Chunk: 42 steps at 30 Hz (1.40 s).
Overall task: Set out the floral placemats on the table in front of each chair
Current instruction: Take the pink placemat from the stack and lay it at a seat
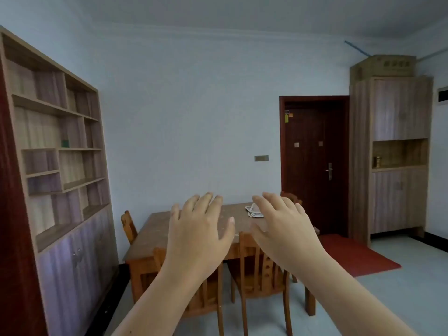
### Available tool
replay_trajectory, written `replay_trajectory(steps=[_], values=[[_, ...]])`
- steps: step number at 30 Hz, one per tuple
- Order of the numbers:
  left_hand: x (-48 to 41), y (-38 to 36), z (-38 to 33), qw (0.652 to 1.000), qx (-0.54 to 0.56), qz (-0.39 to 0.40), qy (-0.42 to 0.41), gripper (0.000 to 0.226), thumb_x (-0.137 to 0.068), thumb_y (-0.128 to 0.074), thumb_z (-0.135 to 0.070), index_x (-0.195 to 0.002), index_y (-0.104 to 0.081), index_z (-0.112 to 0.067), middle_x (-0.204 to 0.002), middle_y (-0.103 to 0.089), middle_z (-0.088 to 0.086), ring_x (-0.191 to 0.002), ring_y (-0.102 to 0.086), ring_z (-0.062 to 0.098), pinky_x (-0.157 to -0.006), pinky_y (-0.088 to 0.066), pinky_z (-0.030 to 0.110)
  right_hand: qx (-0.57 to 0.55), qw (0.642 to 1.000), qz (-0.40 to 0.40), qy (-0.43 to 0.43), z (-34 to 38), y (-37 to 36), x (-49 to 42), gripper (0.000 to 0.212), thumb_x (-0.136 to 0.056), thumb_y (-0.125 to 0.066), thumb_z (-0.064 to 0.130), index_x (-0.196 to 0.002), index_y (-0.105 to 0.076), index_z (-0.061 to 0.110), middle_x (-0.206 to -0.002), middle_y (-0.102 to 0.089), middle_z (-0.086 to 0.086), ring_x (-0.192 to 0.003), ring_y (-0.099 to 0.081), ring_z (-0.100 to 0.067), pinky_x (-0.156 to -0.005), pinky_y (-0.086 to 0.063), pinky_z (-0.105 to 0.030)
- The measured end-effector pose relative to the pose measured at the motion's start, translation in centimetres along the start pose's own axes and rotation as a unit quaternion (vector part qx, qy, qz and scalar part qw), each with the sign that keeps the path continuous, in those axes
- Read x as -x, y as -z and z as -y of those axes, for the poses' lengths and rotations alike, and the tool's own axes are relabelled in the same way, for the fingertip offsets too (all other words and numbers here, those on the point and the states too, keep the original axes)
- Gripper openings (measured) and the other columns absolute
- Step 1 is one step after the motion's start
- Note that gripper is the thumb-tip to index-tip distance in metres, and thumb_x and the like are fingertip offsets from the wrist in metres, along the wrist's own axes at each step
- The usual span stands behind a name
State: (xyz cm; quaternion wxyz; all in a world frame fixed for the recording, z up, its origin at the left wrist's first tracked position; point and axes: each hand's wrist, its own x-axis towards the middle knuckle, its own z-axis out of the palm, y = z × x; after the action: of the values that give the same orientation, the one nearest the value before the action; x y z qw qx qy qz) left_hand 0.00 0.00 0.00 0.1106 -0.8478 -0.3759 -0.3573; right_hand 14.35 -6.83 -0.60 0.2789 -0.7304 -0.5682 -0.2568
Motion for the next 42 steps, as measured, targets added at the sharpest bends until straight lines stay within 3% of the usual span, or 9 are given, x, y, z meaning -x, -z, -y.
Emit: replay_trajectory(steps=[9, 19, 25, 31, 35, 42], values=[[-3.0, -6.6, 0.3, 1.0, 0.008, -0.001, -0.016, 0.054, -0.089, -0.034, -0.049, -0.137, -0.032, -0.024, -0.146, -0.037, -0.002, -0.136, -0.028, 0.017, -0.113, -0.02, 0.046, 0.002, 1.0, 0.004, 0.01, -3.5, -4.6, -2.3, 0.047, -0.088, -0.046, 0.038, -0.131, -0.037, 0.023, -0.141, -0.042, -0.001, -0.128, -0.038, -0.022, -0.105, -0.031, -0.043], [-11.3, -18.5, -4.6, 0.999, 0.029, 0.022, -0.014, 0.054, -0.09, -0.033, -0.047, -0.139, -0.029, -0.024, -0.149, -0.032, -0.002, -0.138, -0.022, 0.016, -0.114, -0.015, 0.044, 0.025, 0.999, 0.004, 0.038, -14.9, -10.7, -8.5, 0.044, -0.081, -0.057, 0.031, -0.122, -0.049, 0.016, -0.129, -0.054, -0.009, -0.121, -0.048, -0.031, -0.099, -0.037, -0.054], [-15.9, -25.7, -6.7, 0.998, 0.047, 0.035, 0.01, 0.053, -0.089, -0.037, -0.045, -0.137, -0.034, -0.023, -0.147, -0.036, -0.001, -0.137, -0.027, 0.018, -0.113, -0.017, 0.045, 0.013, 0.999, 0.016, 0.04, -21.3, -15.5, -12.5, 0.046, -0.081, -0.059, 0.031, -0.123, -0.049, 0.014, -0.129, -0.055, -0.011, -0.121, -0.049, -0.031, -0.096, -0.04, -0.052], [-20.1, -33.1, -5.4, 0.996, 0.052, 0.058, 0.034, 0.052, -0.09, -0.037, -0.045, -0.137, -0.033, -0.025, -0.148, -0.035, -0.002, -0.137, -0.025, 0.018, -0.113, -0.016, 0.044, 0.007, 0.999, 0.027, 0.015, -25.8, -21.4, -16.1, 0.046, -0.077, -0.066, 0.028, -0.118, -0.054, 0.012, -0.123, -0.06, -0.012, -0.113, -0.055, -0.034, -0.093, -0.042, -0.055], [-23.6, -38.4, -4.0, 0.995, 0.068, 0.063, 0.026, 0.051, -0.089, -0.04, -0.043, -0.136, -0.036, -0.023, -0.145, -0.039, -0.001, -0.136, -0.029, 0.018, -0.112, -0.018, 0.046, 0.023, 0.998, 0.051, 0.008, -28.0, -26.3, -19.3, 0.049, -0.078, -0.064, 0.028, -0.122, -0.051, 0.012, -0.128, -0.056, -0.013, -0.119, -0.051, -0.034, -0.096, -0.039, -0.058], [-31.9, -47.1, 1.0, 0.993, 0.088, 0.079, 0.016, 0.052, -0.09, -0.038, -0.046, -0.137, -0.033, -0.025, -0.147, -0.035, -0.003, -0.137, -0.024, 0.017, -0.113, -0.013, 0.045, 0.054, 0.996, 0.073, 0.015, -29.7, -35.1, -28.6, 0.047, -0.081, -0.057, 0.033, -0.123, -0.046, 0.015, -0.13, -0.052, -0.009, -0.121, -0.045, -0.031, -0.099, -0.036, -0.05]])
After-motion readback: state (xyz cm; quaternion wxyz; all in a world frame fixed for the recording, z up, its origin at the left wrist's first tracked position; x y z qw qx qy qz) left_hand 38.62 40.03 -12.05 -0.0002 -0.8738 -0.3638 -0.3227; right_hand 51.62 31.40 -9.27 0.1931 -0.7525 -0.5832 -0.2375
